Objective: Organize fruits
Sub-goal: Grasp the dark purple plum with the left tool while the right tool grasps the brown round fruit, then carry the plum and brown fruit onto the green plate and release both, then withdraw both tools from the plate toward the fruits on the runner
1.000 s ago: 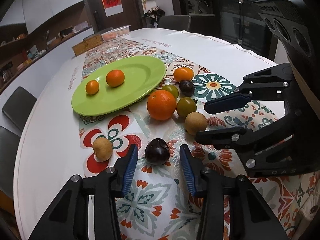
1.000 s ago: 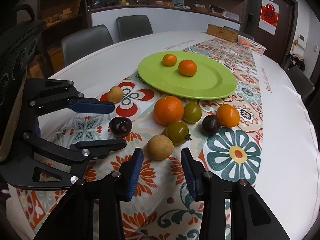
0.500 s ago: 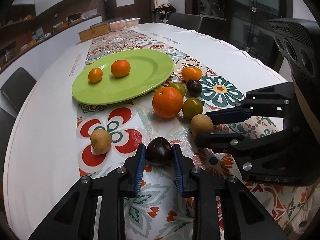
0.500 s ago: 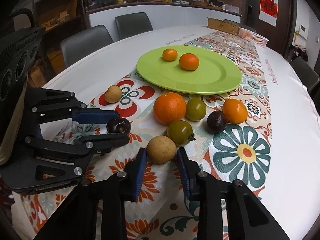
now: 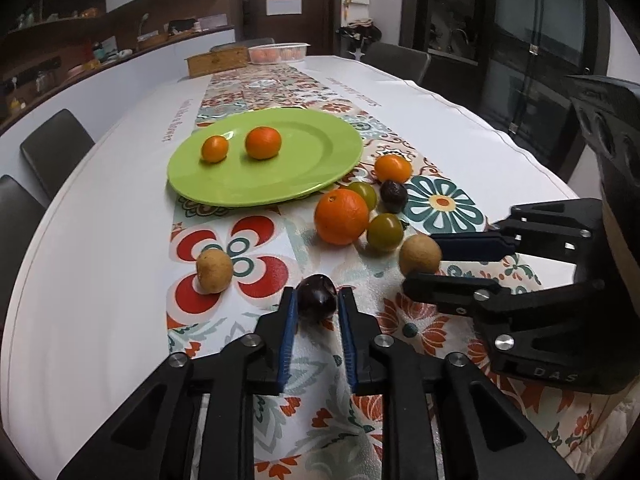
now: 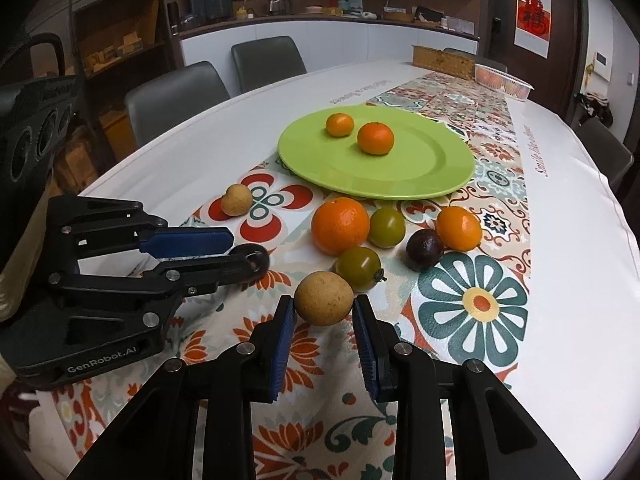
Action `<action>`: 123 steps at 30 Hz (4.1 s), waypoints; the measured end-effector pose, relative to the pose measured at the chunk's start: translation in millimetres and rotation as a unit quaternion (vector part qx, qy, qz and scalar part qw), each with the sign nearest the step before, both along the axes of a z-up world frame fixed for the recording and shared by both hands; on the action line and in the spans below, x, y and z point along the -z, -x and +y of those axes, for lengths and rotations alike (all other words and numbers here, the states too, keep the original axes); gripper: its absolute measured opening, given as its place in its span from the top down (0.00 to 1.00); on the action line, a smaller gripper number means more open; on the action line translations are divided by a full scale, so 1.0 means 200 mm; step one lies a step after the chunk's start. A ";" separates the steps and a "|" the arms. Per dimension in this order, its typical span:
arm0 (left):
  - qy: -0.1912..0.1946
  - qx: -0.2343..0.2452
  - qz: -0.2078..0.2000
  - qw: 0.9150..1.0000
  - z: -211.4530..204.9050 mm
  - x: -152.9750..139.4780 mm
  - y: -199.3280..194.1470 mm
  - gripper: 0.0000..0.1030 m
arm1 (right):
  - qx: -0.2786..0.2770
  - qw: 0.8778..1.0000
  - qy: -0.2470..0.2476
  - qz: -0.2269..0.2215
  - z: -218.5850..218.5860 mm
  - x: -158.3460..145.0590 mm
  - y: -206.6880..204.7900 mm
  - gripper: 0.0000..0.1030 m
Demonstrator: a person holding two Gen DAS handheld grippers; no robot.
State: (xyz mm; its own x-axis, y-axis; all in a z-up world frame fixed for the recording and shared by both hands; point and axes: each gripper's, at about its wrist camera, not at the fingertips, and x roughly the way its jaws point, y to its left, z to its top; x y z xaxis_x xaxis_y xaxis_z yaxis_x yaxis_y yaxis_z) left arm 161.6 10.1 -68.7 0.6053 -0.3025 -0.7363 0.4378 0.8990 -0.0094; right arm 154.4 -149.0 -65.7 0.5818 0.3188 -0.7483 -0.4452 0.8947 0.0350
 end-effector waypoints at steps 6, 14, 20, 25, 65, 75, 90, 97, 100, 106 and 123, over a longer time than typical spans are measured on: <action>-0.010 -0.001 0.005 1.000 -0.02 0.02 -0.05 0.68 | 0.006 1.000 0.003 -0.001 -0.01 0.00 0.02 0.70; -0.005 -0.003 0.022 1.000 -0.04 0.05 -0.08 0.74 | 0.012 1.000 0.002 -0.003 -0.03 -0.01 0.01 0.70; 0.000 -0.010 0.014 1.000 -0.03 0.00 -0.04 0.74 | 0.013 1.000 -0.002 -0.010 -0.04 -0.03 0.01 0.70; 0.005 -0.023 0.003 1.000 -0.02 -0.07 -0.01 0.74 | 0.013 1.000 -0.008 -0.020 -0.05 -0.08 0.03 0.70; 0.028 -0.085 -0.004 0.996 0.05 -0.34 -0.57 0.74 | 0.018 0.999 -0.002 -0.040 -0.06 -0.34 -0.55 0.70; 0.034 -0.093 0.054 0.994 0.08 -0.18 -0.80 0.74 | 0.024 1.000 0.005 0.018 -0.05 -0.20 -0.78 0.70; 0.016 -0.107 0.042 0.993 0.09 -0.24 -0.76 0.60 | 0.036 0.999 -0.001 0.020 -0.06 -0.20 -0.80 0.58; -0.010 -0.112 -0.007 0.994 0.09 -0.37 -0.56 0.49 | 0.037 0.999 0.008 -0.023 -0.09 -0.32 -0.62 0.58; -0.009 -0.117 -0.025 0.993 0.10 -0.43 -0.47 0.41 | 0.045 0.998 0.007 -0.032 -0.10 -0.37 -0.56 0.58; -0.002 -0.117 -0.052 0.992 0.09 -0.53 -0.30 0.31 | 0.050 0.998 -0.008 -0.045 -0.12 -0.45 -0.41 0.58; 0.006 -0.153 -0.082 0.985 0.14 -0.52 0.10 0.16 | 0.046 0.996 -0.011 -0.077 -0.12 -0.47 -0.05 0.48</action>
State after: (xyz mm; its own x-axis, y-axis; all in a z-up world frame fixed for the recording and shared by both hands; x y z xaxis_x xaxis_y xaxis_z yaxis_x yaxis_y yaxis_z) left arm 141.0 37.5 34.4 0.7794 -0.0951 -0.6193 0.1431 0.9893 0.0282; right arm 165.3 -173.7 28.7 0.7165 0.2738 -0.6416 -0.3622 0.9321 -0.0067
